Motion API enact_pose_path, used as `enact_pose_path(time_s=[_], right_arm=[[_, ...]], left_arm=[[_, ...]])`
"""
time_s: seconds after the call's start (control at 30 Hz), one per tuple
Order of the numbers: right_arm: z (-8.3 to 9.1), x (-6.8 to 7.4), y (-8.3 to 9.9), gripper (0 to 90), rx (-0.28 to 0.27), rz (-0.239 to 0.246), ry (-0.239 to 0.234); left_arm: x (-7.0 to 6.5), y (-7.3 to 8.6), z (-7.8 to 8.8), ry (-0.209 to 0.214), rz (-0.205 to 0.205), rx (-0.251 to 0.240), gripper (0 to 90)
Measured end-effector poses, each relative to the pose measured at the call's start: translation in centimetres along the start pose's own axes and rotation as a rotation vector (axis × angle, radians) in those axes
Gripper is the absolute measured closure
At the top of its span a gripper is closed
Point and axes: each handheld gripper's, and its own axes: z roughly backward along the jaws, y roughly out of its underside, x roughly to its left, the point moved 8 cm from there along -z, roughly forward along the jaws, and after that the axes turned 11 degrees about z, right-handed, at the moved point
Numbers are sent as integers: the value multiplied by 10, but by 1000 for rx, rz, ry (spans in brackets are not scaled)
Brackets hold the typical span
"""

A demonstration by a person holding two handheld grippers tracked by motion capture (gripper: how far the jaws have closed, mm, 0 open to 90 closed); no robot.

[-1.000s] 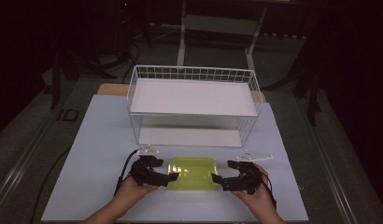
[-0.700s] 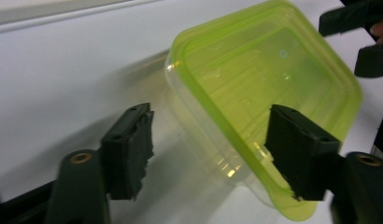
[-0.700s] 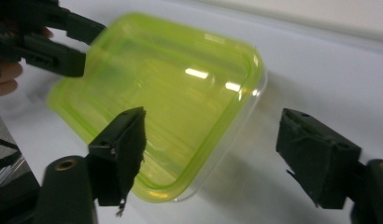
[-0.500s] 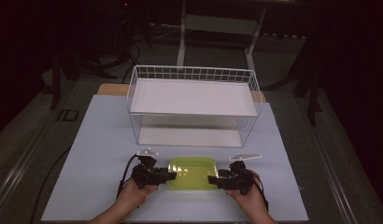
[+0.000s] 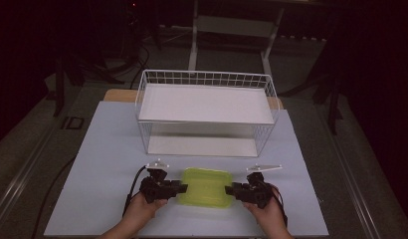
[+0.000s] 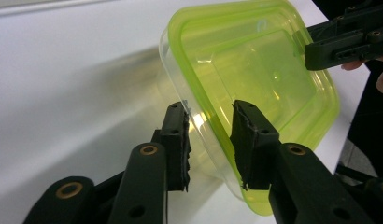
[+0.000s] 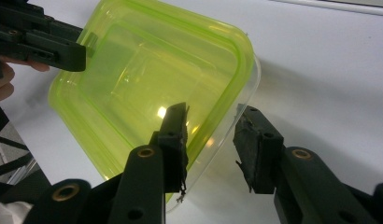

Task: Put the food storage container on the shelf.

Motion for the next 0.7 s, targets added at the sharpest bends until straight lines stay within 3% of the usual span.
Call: enact_pose_path(time_s=[0.2, 0.3, 0.43, 0.57, 0.7], right_arm=[[3, 4, 0, 682, -1, -8, -10], [4, 5, 0, 688, 2, -2, -4], [6, 7, 1, 712, 2, -12, -23], [7, 10, 1, 738, 2, -28, -51], [8, 12, 0, 753, 6, -21, -38]], left_arm=[[-3, 4, 3, -2, -20, 0, 700], [-4, 5, 3, 6, -10, 3, 709], [-6, 7, 5, 12, -4, 12, 727], [-9, 11, 8, -4, -27, 17, 734], [-11, 13, 10, -5, 2, 11, 756]])
